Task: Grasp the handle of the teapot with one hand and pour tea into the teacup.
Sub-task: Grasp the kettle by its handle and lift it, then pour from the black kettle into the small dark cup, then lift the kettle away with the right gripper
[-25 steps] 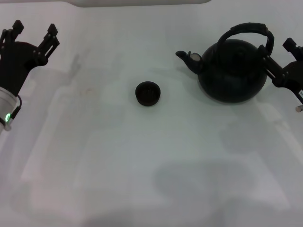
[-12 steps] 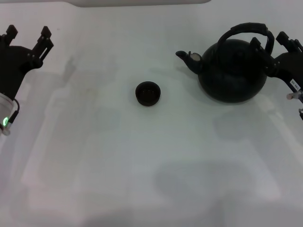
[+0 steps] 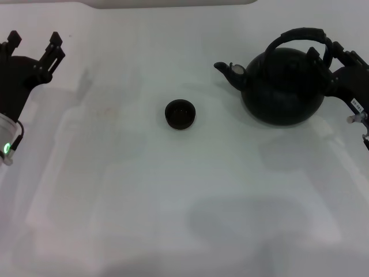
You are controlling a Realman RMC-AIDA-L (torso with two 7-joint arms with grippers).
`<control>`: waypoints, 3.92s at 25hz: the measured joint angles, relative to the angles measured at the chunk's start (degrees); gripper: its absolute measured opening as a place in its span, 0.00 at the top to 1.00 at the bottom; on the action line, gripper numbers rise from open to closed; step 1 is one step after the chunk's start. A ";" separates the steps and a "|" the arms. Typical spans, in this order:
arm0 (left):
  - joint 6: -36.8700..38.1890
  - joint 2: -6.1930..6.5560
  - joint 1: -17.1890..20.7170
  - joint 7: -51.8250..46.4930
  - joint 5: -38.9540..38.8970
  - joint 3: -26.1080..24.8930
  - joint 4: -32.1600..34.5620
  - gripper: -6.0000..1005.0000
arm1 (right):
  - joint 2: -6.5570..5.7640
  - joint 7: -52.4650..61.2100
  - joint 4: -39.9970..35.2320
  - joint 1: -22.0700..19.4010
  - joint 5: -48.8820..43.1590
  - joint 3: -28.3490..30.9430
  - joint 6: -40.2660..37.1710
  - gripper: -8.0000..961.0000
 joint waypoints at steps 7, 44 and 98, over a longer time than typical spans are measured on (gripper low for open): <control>-0.03 0.00 0.41 0.00 0.21 0.25 0.00 0.12 | 0.03 0.35 -0.02 -0.08 0.22 0.09 0.22 0.54; 0.31 0.11 2.73 -0.02 0.36 0.26 1.32 0.12 | -0.17 -13.71 -3.00 6.15 -5.96 -0.10 -3.51 0.81; 0.50 0.13 3.14 -0.86 1.07 0.33 2.25 0.12 | 0.09 -35.73 -4.24 7.82 -7.15 0.67 -3.25 0.85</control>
